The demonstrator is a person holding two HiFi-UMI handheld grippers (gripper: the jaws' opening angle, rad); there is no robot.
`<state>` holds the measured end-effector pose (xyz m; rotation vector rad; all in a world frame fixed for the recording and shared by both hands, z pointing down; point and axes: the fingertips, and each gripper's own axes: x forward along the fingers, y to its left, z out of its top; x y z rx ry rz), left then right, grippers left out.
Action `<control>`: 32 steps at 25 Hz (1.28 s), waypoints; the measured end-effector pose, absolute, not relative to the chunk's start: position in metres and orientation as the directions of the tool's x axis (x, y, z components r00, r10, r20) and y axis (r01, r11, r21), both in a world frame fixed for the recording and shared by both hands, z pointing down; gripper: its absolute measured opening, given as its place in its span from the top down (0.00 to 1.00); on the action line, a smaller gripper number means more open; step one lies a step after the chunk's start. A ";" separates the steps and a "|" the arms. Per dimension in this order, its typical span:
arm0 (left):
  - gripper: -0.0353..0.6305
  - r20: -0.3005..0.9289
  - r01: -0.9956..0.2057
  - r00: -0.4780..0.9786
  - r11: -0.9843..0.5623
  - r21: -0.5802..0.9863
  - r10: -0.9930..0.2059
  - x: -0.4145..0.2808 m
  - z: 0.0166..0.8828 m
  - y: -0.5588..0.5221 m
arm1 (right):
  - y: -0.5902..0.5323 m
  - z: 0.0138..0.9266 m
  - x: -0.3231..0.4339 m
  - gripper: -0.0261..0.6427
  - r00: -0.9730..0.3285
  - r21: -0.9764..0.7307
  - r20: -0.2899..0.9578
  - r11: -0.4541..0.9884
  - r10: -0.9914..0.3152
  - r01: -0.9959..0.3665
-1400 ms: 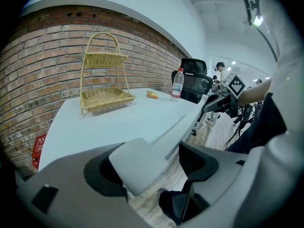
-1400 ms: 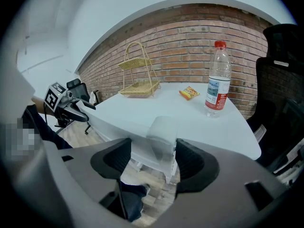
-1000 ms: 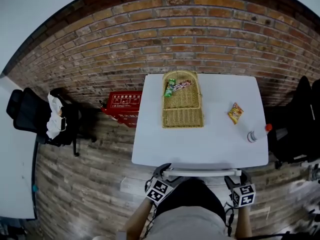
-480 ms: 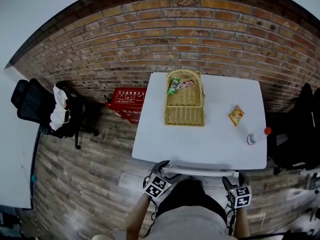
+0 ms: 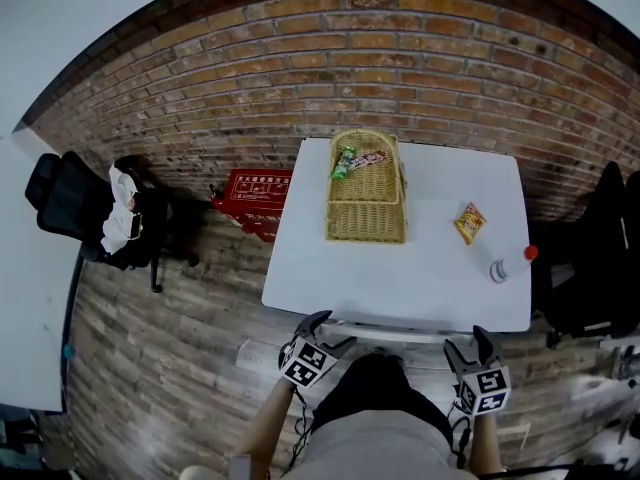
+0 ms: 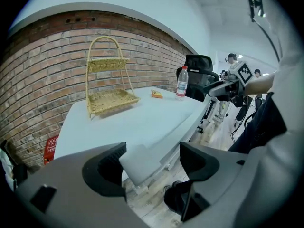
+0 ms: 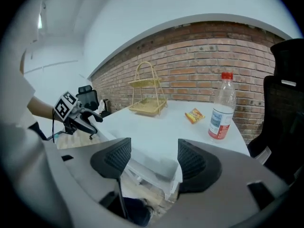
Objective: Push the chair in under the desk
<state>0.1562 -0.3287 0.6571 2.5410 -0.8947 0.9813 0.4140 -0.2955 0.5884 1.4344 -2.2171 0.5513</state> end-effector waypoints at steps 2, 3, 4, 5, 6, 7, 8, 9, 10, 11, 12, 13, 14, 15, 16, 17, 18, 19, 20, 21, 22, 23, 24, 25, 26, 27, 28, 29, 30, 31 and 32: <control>0.41 0.666 -0.638 0.583 -0.770 0.020 -0.465 0.156 0.647 -0.329 | -0.301 0.572 0.406 0.52 -0.386 -0.096 0.532 0.399 -0.754 -0.912; 0.41 0.649 -0.644 0.592 -0.765 0.024 -0.478 0.157 0.639 -0.329 | -0.304 0.565 0.400 0.52 -0.402 -0.097 0.524 0.417 -0.751 -0.904; 0.41 0.618 -0.658 0.607 -0.752 0.040 -0.499 0.158 0.627 -0.331 | -0.305 0.559 0.394 0.52 -0.422 -0.098 0.516 0.438 -0.745 -0.894; 0.42 0.572 -0.680 0.627 -0.730 0.069 -0.529 0.159 0.613 -0.335 | -0.307 0.555 0.388 0.52 -0.441 -0.101 0.508 0.457 -0.740 -0.884; 0.42 0.519 -0.701 0.645 -0.705 0.110 -0.561 0.160 0.597 -0.339 | -0.309 0.552 0.384 0.52 -0.456 -0.106 0.495 0.470 -0.739 -0.876; 0.42 0.471 -0.714 0.659 -0.684 0.149 -0.586 0.162 0.582 -0.344 | -0.311 0.550 0.379 0.52 -0.467 -0.116 0.478 0.473 -0.744 -0.873; 0.42 0.433 -0.719 0.671 -0.672 0.178 -0.602 0.164 0.569 -0.348 | -0.313 0.547 0.376 0.52 -0.472 -0.127 0.460 0.471 -0.752 -0.873; 0.42 0.405 -0.717 0.680 -0.670 0.191 -0.612 0.168 0.557 -0.351 | -0.315 0.544 0.372 0.52 -0.473 -0.134 0.443 0.466 -0.761 -0.875; 0.42 0.382 -0.713 0.687 -0.674 0.192 -0.618 0.172 0.547 -0.354 | -0.317 0.541 0.369 0.55 -0.470 -0.134 0.426 0.460 -0.773 -0.878; 0.42 0.361 -0.711 0.692 -0.678 0.186 -0.626 0.177 0.537 -0.356 | -0.320 0.538 0.368 0.63 -0.462 -0.126 0.408 0.453 -0.788 -0.883; 0.43 0.342 -0.713 0.691 -0.679 0.178 -0.636 0.181 0.530 -0.359 | -0.323 0.535 0.366 0.70 -0.452 -0.110 0.395 0.447 -0.800 -0.888; 0.45 0.329 -0.723 0.682 -0.670 0.171 -0.653 0.184 0.524 -0.363 | -0.325 0.530 0.364 0.76 -0.442 -0.096 0.393 0.442 -0.806 -0.892; 0.49 0.323 -0.743 0.662 -0.649 0.162 -0.677 0.186 0.519 -0.367 | -0.326 0.526 0.362 0.81 -0.434 -0.089 0.394 0.436 -0.810 -0.895; 0.63 0.321 -0.769 0.632 -0.622 0.147 -0.705 0.187 0.516 -0.371 | -0.328 0.522 0.361 0.85 -0.430 -0.092 0.385 0.429 -0.817 -0.899; 0.81 0.319 -0.792 0.603 -0.597 0.129 -0.731 0.187 0.513 -0.374 | -0.330 0.519 0.360 0.88 -0.429 -0.104 0.367 0.422 -0.825 -0.901; 0.89 0.313 -0.804 0.586 -0.583 0.113 -0.747 0.190 0.510 -0.376 | -0.332 0.517 0.359 0.89 -0.429 -0.120 0.348 0.414 -0.834 -0.902; 0.89 0.306 -0.806 0.584 -0.583 0.106 -0.752 0.193 0.507 -0.376 | -0.333 0.515 0.358 0.90 -0.428 -0.134 0.329 0.407 -0.841 -0.903; 0.90 0.300 -0.801 0.590 -0.589 0.104 -0.750 0.198 0.505 -0.375 | -0.335 0.514 0.356 0.91 -0.428 -0.142 0.317 0.404 -0.846 -0.904; 0.90 0.296 -0.796 0.596 -0.596 0.103 -0.746 0.202 0.504 -0.373 | -0.335 0.513 0.354 0.91 -0.428 -0.140 0.313 0.405 -0.848 -0.904; 0.90 0.294 -0.793 0.600 -0.600 0.101 -0.744 0.205 0.504 -0.372 | -0.335 0.512 0.352 0.92 -0.429 -0.134 0.313 0.408 -0.848 -0.903; 0.90 0.294 -0.793 0.601 -0.601 0.101 -0.743 0.207 0.504 -0.370 | -0.335 0.510 0.351 0.92 -0.429 -0.127 0.313 0.410 -0.847 -0.903; 0.90 0.293 -0.794 0.601 -0.599 0.107 -0.744 0.210 0.505 -0.369 | -0.335 0.509 0.350 0.93 -0.426 -0.124 0.314 0.409 -0.848 -0.904; 0.90 0.291 -0.795 0.600 -0.596 0.115 -0.745 0.212 0.505 -0.368 | -0.335 0.507 0.350 0.93 -0.422 -0.125 0.313 0.404 -0.851 -0.906; 0.90 0.289 -0.796 0.600 -0.593 0.125 -0.746 0.214 0.505 -0.366 | -0.335 0.505 0.351 0.94 -0.417 -0.127 0.312 0.397 -0.854 -0.909; 0.90 0.287 -0.796 0.602 -0.591 0.133 -0.746 0.216 0.505 -0.366 | -0.335 0.505 0.352 0.94 -0.412 -0.129 0.310 0.391 -0.857 -0.911; 0.90 0.285 -0.794 0.605 -0.591 0.142 -0.744 0.218 0.505 -0.365 | -0.336 0.504 0.353 0.94 -0.407 -0.132 0.309 0.386 -0.859 -0.913; 0.90 0.284 -0.791 0.609 -0.593 0.149 -0.741 0.220 0.506 -0.365 | -0.336 0.504 0.353 0.94 -0.403 -0.134 0.308 0.380 -0.862 -0.915; 0.90 0.282 -0.789 0.612 -0.594 0.155 -0.739 0.222 0.506 -0.364 | -0.336 0.504 0.353 0.94 -0.399 -0.135 0.308 0.375 -0.864 -0.917; 0.90 0.281 -0.787 0.614 -0.596 0.158 -0.737 0.223 0.507 -0.364 | -0.336 0.504 0.352 0.94 -0.396 -0.135 0.308 0.372 -0.865 -0.918; 0.90 0.279 -0.786 0.616 -0.597 0.160 -0.736 0.224 0.506 -0.364 | -0.337 0.505 0.352 0.94 -0.394 -0.134 0.309 0.371 -0.865 -0.919; 0.90 0.278 -0.784 0.618 -0.599 0.159 -0.735 0.225 0.506 -0.364 | -0.337 0.505 0.352 0.94 -0.395 -0.132 0.310 0.372 -0.865 -0.919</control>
